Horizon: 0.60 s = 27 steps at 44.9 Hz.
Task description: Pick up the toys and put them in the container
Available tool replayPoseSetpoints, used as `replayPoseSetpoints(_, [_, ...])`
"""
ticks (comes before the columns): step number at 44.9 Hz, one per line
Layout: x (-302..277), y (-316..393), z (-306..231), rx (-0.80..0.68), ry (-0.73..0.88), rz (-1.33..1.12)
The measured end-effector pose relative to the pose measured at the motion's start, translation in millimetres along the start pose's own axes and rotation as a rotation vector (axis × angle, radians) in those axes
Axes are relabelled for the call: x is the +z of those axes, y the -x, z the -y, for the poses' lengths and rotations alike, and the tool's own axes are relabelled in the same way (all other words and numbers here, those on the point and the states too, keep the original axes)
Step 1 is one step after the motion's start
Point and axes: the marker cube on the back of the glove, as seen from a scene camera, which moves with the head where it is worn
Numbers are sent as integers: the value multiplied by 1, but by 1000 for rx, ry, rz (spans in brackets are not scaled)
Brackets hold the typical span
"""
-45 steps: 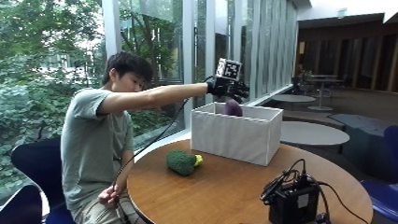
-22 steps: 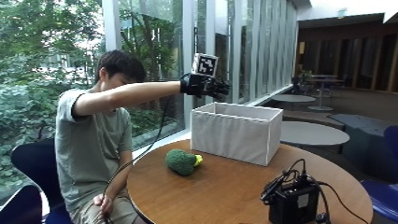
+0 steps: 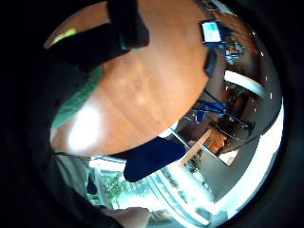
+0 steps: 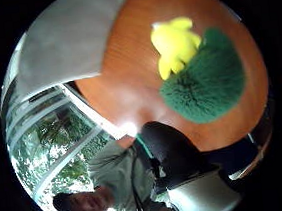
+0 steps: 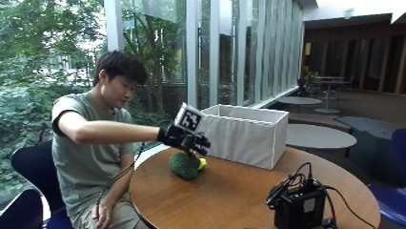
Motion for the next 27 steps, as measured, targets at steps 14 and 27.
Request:
replayPoseSetpoints(14, [68, 44, 25, -147, -260, 179])
replayPoseSetpoints(27, [48, 38, 50, -147, -376, 289])
